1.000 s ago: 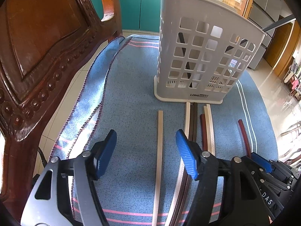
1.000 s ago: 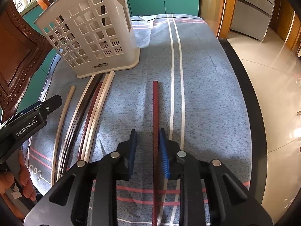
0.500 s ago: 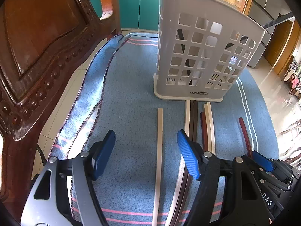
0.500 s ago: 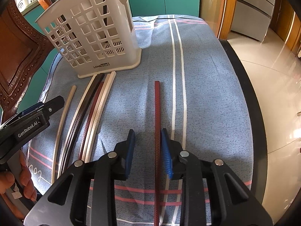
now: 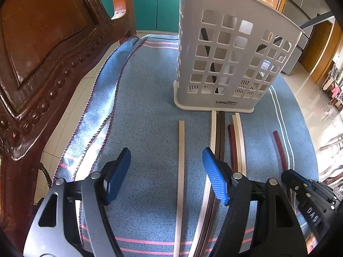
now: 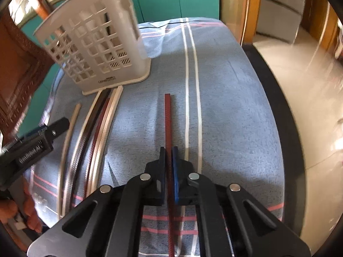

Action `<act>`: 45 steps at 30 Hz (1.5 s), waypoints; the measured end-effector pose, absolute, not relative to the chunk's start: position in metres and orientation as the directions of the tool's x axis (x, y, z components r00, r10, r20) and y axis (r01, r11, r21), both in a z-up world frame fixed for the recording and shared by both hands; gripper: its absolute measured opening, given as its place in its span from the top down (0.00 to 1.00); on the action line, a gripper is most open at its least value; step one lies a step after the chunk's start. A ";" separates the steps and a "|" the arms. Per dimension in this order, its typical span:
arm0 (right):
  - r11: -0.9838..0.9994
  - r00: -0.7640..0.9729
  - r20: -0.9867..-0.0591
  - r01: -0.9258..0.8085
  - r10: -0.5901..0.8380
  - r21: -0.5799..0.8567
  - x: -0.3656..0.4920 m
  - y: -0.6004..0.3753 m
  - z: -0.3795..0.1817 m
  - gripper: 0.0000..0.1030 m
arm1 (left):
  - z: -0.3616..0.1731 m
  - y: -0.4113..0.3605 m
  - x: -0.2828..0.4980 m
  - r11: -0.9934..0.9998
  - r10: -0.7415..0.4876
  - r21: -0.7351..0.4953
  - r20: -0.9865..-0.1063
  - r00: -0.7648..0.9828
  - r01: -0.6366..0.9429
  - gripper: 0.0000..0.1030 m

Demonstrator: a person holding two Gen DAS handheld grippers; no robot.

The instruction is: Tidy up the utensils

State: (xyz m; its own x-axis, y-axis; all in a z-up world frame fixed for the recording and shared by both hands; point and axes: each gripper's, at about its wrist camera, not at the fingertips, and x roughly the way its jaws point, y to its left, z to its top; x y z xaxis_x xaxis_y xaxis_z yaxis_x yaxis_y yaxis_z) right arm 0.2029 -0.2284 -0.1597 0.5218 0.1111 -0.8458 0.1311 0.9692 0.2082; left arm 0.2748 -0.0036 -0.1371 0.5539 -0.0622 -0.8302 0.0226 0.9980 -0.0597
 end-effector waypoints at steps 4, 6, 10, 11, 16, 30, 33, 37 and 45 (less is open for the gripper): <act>0.961 0.528 -0.841 0.152 0.120 0.232 0.205 -0.236 -0.159 0.94 | -0.139 -0.003 0.276 0.997 -0.071 -0.068 -0.835 0.546 0.026 0.32; 0.957 0.529 -0.836 0.145 0.141 0.253 0.202 -0.236 -0.159 0.94 | -0.142 -0.002 0.279 0.997 -0.078 -0.074 -0.838 0.540 0.029 0.32; 0.948 0.532 -0.830 0.141 0.170 0.284 0.202 -0.238 -0.159 0.92 | -0.147 0.004 0.282 0.992 -0.120 -0.118 -0.846 0.520 0.037 0.32; 0.949 0.534 -0.829 0.143 0.165 0.281 0.203 -0.239 -0.158 0.92 | -0.147 0.008 0.284 0.990 -0.138 -0.140 -0.848 0.511 0.036 0.32; 0.957 0.550 -0.823 0.140 0.140 0.256 0.201 -0.242 -0.153 0.91 | -0.148 0.017 0.286 0.974 -0.214 -0.224 -0.838 0.502 0.041 0.32; 0.981 0.556 -0.826 0.091 0.095 0.174 0.207 -0.236 -0.148 0.85 | -0.158 -0.001 0.311 0.992 -0.124 -0.113 -0.857 0.500 0.051 0.37; 0.991 0.554 -0.830 0.063 0.061 0.115 0.216 -0.227 -0.146 0.85 | -0.161 -0.010 0.312 0.997 -0.072 -0.049 -0.855 0.514 0.058 0.37; 0.998 0.546 -0.838 0.044 0.021 0.054 0.228 -0.219 -0.147 0.85 | -0.164 -0.017 0.310 0.998 -0.040 -0.011 -0.848 0.529 0.059 0.37; 1.000 0.514 -0.858 0.022 -0.005 0.008 0.242 -0.214 -0.151 0.85 | -0.163 -0.018 0.307 0.998 -0.045 -0.012 -0.858 0.512 0.068 0.37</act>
